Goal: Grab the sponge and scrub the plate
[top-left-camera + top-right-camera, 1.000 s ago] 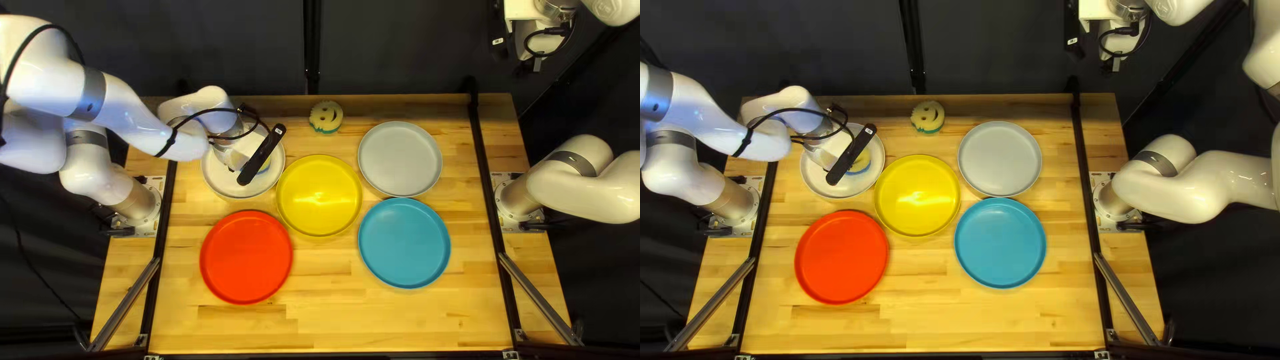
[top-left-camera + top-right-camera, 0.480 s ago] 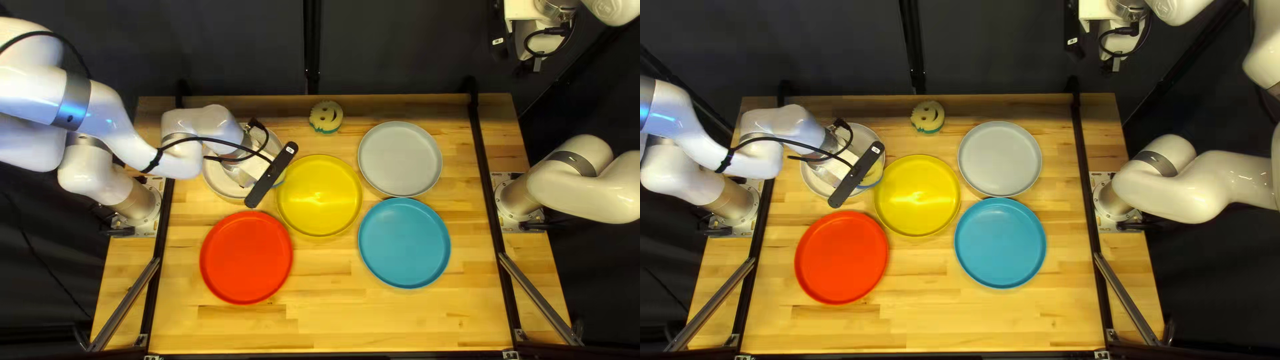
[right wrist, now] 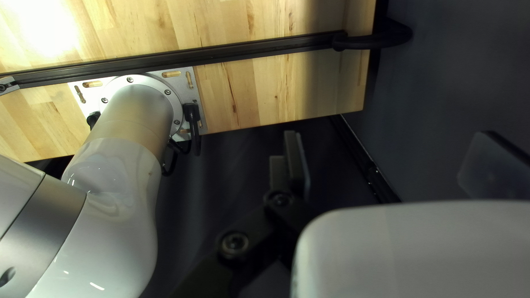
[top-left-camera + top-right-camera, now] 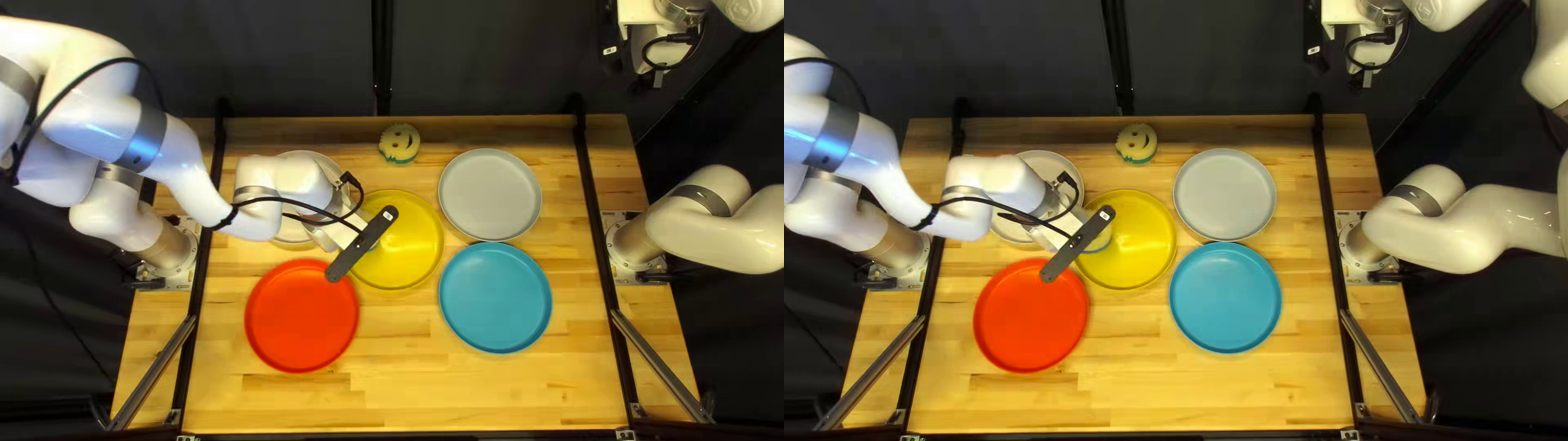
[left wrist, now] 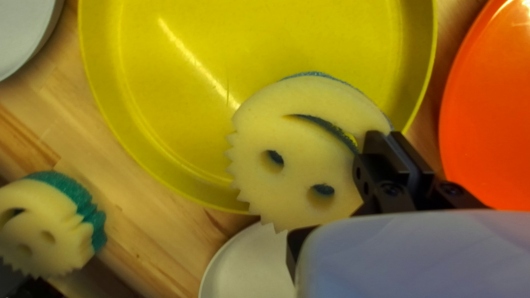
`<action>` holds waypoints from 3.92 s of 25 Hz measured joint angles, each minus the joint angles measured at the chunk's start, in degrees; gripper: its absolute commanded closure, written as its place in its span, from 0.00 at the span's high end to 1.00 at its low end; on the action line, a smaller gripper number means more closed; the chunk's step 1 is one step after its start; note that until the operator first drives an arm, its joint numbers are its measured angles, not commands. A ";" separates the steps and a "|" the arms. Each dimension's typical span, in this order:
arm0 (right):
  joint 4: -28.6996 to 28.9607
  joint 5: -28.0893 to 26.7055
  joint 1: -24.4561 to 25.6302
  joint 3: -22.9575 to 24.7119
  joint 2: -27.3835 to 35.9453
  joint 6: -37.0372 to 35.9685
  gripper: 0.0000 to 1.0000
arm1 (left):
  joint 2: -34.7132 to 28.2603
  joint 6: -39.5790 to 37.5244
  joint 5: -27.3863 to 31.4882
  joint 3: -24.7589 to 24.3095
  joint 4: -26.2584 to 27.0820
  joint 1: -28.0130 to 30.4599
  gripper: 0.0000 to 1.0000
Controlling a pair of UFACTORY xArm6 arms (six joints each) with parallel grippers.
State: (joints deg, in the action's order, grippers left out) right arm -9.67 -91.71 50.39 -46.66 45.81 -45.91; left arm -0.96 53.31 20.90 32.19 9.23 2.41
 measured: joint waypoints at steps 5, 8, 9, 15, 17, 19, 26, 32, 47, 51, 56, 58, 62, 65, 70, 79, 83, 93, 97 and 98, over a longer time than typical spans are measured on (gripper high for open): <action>0.00 0.00 0.00 0.00 0.00 0.00 1.00 | 2.45 4.02 -2.36 0.54 4.07 0.84 0.00; 0.00 0.00 0.00 0.00 0.00 0.00 1.00 | 3.36 5.22 -3.17 0.99 5.22 1.56 0.00; 0.00 0.00 0.00 0.00 0.00 0.00 1.00 | 3.69 5.54 -3.51 1.13 5.53 1.90 0.00; 0.00 0.00 0.00 0.00 0.00 0.00 1.00 | 5.33 6.13 -4.86 2.32 6.23 3.74 0.00; 0.00 0.00 0.00 0.00 0.00 0.00 1.00 | 6.05 6.63 -5.15 2.86 6.54 4.01 0.00; 0.00 0.00 0.00 0.00 0.00 0.00 1.00 | 6.74 7.52 -5.40 3.26 7.08 4.06 0.00; 0.00 0.00 0.00 0.00 0.00 0.00 1.00 | 4.43 10.22 -4.53 0.86 8.14 1.12 0.00; 0.00 0.00 0.00 0.00 0.00 0.00 1.00 | 1.32 12.93 -2.93 -1.83 9.16 -2.89 0.00; 0.00 0.00 0.00 0.00 0.00 0.00 1.00 | 8.96 12.59 -4.90 4.94 11.19 1.51 0.00; 0.00 0.00 0.00 0.00 0.00 0.00 1.00 | 10.43 10.75 -5.11 6.95 9.82 3.43 0.00; 0.00 0.00 0.00 0.00 0.00 0.00 1.00 | 11.87 8.79 -4.93 9.30 7.61 4.83 0.00; 0.00 0.00 0.00 0.00 0.00 0.00 1.00 | 11.94 8.22 -4.66 9.88 6.71 5.02 0.00; 0.00 0.00 0.00 0.00 0.00 0.00 1.00 | 12.40 8.19 -4.13 11.04 5.69 4.76 0.00; 0.00 0.00 0.00 0.00 0.00 0.00 1.00 | 12.48 8.97 -3.34 11.34 5.14 3.37 0.00; 0.00 0.00 0.00 0.00 0.00 0.00 1.00 | 10.08 10.43 -1.27 9.64 4.33 -0.10 0.00; 0.00 0.00 0.00 0.00 0.00 0.00 1.00 | 7.93 14.75 1.17 7.20 5.85 -5.95 0.00; 0.00 0.00 0.00 0.00 0.00 0.00 1.00 | 8.60 14.57 1.56 8.12 6.00 -5.81 0.00; 0.00 0.00 0.00 0.00 0.00 0.00 1.00 | 13.07 13.03 1.46 13.45 5.13 -3.06 0.00; 0.00 0.00 0.00 0.00 0.00 0.00 1.00 | 14.40 10.63 1.51 15.63 3.32 -0.82 0.00; 0.00 0.00 0.00 0.00 0.00 0.00 1.00 | 14.69 10.06 1.45 16.05 2.89 -0.27 0.00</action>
State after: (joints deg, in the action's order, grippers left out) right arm -9.67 -91.71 50.39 -46.66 45.81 -45.91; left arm 13.72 63.37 22.35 48.25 12.12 2.14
